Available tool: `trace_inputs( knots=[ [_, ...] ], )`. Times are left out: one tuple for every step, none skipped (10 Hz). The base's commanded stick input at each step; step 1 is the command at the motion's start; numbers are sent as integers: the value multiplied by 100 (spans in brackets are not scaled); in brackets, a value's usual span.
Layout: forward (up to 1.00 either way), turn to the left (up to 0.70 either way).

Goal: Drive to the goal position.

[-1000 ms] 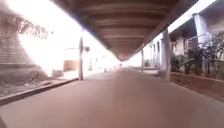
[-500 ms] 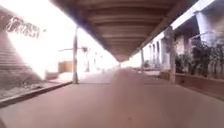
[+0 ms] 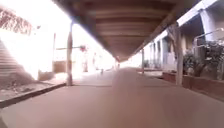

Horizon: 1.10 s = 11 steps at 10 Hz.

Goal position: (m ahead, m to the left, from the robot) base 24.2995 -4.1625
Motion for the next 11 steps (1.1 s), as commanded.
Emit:
trace_inputs(
  knots=[
    [85, 0],
    [85, 0],
    [85, 0],
    [85, 0],
    [85, 0],
    [85, 0],
    [85, 0],
    [85, 0],
    [85, 0],
    [85, 0],
    [85, 0]
  ],
)
